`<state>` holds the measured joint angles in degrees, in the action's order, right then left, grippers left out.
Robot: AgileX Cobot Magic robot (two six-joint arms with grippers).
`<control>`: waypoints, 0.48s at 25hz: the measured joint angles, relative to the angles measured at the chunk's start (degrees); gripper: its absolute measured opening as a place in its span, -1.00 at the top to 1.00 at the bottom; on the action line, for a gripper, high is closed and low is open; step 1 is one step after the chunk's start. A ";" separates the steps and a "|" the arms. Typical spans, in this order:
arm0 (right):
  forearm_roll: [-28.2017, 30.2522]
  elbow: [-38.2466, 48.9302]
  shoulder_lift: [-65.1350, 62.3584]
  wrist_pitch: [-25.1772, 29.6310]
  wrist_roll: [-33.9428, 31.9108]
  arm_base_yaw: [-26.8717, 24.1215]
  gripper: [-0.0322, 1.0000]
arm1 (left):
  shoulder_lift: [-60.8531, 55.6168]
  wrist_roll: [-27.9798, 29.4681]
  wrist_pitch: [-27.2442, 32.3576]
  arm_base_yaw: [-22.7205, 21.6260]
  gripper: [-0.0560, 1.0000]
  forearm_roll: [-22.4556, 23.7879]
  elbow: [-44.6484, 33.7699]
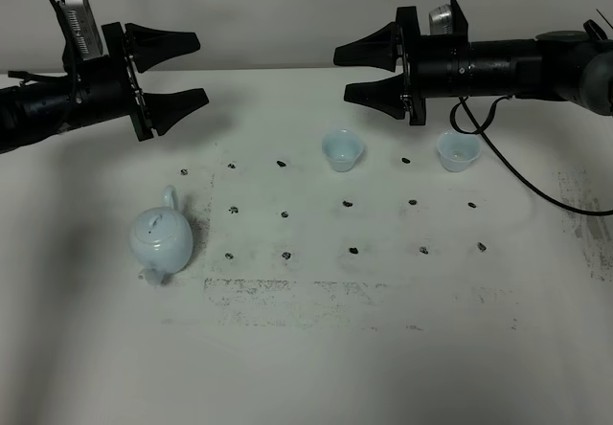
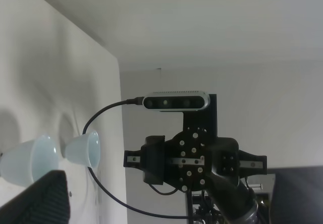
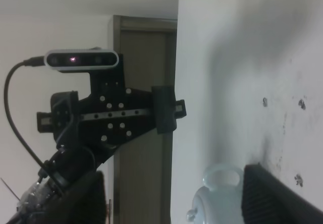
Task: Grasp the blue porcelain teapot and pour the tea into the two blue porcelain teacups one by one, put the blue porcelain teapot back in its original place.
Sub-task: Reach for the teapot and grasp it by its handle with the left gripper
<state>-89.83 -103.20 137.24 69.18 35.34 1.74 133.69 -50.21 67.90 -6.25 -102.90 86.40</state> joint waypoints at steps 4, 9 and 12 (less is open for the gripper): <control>-0.05 0.00 0.00 0.00 -0.01 0.00 -0.21 | 0.00 0.07 0.00 0.00 -0.55 0.00 0.00; -0.17 0.00 0.00 0.00 -0.01 0.00 -0.21 | 0.00 0.07 0.00 0.00 -0.55 0.00 0.00; -0.11 0.00 0.00 0.00 0.21 0.00 -0.21 | 0.00 0.07 0.00 0.00 -0.55 0.00 0.00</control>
<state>-89.95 -103.20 137.24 69.18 35.55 1.74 133.69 -50.14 67.90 -6.25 -102.90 86.40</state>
